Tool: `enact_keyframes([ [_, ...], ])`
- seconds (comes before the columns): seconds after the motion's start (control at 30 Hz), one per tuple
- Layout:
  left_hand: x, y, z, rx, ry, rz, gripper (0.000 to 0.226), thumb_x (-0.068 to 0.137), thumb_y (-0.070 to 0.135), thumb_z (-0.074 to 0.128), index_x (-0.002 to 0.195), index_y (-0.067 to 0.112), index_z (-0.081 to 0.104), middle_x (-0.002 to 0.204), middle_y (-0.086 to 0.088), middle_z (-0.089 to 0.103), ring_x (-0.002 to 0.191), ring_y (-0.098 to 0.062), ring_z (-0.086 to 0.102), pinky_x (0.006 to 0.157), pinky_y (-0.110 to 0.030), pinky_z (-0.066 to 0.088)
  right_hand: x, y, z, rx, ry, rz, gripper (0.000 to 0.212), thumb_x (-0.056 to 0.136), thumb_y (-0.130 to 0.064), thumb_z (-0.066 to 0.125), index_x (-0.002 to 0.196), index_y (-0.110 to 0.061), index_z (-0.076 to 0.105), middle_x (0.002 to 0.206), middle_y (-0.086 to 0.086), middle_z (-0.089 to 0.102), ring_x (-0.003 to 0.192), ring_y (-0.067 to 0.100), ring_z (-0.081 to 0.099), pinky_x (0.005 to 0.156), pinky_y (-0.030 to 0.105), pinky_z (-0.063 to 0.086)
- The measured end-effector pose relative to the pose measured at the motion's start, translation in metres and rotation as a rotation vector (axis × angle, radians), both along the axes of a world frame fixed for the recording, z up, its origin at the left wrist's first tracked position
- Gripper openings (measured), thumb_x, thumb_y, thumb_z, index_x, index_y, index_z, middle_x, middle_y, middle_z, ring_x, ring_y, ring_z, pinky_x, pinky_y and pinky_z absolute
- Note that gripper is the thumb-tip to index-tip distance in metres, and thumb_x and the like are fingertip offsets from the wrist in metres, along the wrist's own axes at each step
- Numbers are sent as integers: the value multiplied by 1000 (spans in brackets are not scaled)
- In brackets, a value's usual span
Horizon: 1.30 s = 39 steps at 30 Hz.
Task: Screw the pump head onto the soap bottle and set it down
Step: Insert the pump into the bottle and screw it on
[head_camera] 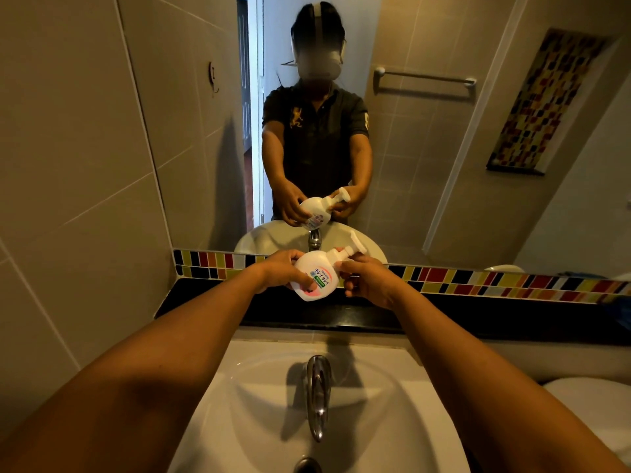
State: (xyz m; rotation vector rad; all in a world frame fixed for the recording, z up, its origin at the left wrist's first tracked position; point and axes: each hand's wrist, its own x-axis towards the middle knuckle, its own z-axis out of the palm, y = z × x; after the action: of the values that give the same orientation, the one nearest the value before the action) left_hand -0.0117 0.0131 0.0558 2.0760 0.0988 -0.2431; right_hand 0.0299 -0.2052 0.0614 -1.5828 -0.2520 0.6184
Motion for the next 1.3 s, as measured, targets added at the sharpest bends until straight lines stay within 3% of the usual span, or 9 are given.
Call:
enact_keyframes([
  [0.27,1,-2,0,12,9,-5,56,71,17,83,121,17,57,120,-8,67,109,-26,64,91,-42,57,2,7,-3,-47,-40,-41,51,82,-45,71,114,-6,62,79,8,65,60,15,54,60,27,49],
  [0.47,-1,3,2,15,9,11,58,71,16,83,122,17,55,121,-8,66,109,-26,64,92,-41,57,2,0,0,-12,8,18,30,88,-22,67,114,-7,60,96,16,64,65,18,55,64,31,51],
  [0.73,-4,-10,2,9,-57,27,58,70,18,83,121,16,56,119,-7,66,109,-26,64,90,-39,57,-2,7,-2,-53,-150,-134,28,85,-37,69,99,-14,65,76,4,65,65,16,53,66,30,47],
  [0.83,-8,-7,9,-105,43,-48,50,77,24,79,121,13,60,117,-9,70,107,-27,67,86,-37,58,-2,7,3,-64,-183,-127,38,82,-47,68,101,-14,63,80,10,62,65,18,53,60,28,45],
  [0.93,-13,-2,24,-352,228,-79,49,82,30,73,125,12,58,116,-12,70,104,-27,67,75,-30,58,-1,6,12,-60,-190,-122,41,77,-54,68,97,-18,63,89,15,66,76,27,59,67,34,46],
  [1.0,-16,0,29,-473,277,-83,44,84,30,69,123,11,59,113,-13,70,99,-25,66,69,-27,58,0,8,19,-45,-207,-136,36,82,-53,65,92,-19,62,84,12,69,73,24,62,64,32,47],
  [1.07,-15,-1,32,-525,276,-76,39,85,29,69,119,12,60,112,-13,70,104,-26,65,75,-30,58,1,10,23,-31,-239,-169,34,84,-52,64,87,-18,60,73,7,68,65,20,62,55,28,45],
  [1.13,-14,-4,33,-469,230,-60,35,84,28,70,116,16,61,113,-10,70,110,-27,65,86,-36,57,2,12,25,-43,-275,-194,33,85,-50,64,83,-17,59,70,5,68,61,18,62,53,27,44],
  [1.3,-17,-16,33,-146,5,-52,31,82,24,74,111,20,61,108,-1,70,94,-17,70,74,-28,60,2,19,18,-59,-322,-262,22,87,-39,67,84,-17,60,78,7,71,73,23,71,60,31,54],
])
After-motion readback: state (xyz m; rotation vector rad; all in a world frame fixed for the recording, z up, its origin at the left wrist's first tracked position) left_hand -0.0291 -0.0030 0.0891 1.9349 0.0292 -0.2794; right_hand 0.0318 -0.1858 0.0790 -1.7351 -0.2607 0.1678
